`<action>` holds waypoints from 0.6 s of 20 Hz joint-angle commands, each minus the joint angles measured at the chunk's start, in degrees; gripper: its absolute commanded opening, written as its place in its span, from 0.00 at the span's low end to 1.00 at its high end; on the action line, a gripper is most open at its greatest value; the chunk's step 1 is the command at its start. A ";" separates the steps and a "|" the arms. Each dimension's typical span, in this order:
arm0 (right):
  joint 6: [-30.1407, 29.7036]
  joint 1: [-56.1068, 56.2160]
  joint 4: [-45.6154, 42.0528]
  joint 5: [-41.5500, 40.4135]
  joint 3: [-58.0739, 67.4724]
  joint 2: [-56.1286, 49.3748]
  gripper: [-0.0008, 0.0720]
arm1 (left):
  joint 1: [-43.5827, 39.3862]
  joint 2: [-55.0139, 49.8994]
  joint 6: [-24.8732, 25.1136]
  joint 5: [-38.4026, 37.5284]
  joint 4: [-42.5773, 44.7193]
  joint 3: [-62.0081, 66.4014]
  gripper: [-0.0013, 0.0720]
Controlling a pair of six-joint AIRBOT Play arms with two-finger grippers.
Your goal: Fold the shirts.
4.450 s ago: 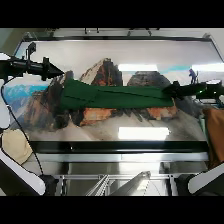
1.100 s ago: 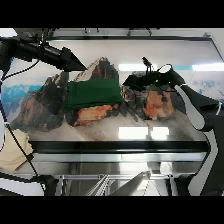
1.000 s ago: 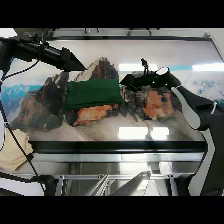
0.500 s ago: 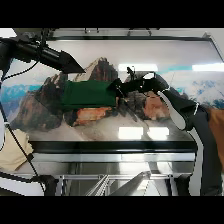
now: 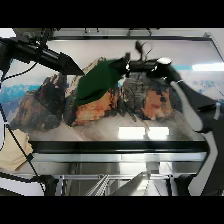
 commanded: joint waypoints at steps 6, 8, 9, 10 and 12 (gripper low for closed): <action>26.21 -33.68 -42.80 -4.09 0.04 30.42 0.04 | 0.02 -0.02 -0.04 -3.19 0.00 -0.02 0.05; 29.77 -42.75 -47.60 -0.26 0.04 31.21 0.04 | 0.02 -0.02 -0.04 -3.34 0.00 -0.02 0.05; 30.49 -47.01 -48.19 1.51 0.04 30.73 0.04 | 0.02 0.00 -0.04 -3.34 0.00 -0.02 0.05; 31.36 -50.53 -48.65 2.80 0.04 30.34 0.04 | 0.02 -0.02 -0.09 -3.34 0.00 -0.02 0.05; 32.72 -56.50 -51.06 4.20 0.04 30.08 0.04 | 0.02 -0.02 -1.07 -3.32 0.00 -0.02 0.05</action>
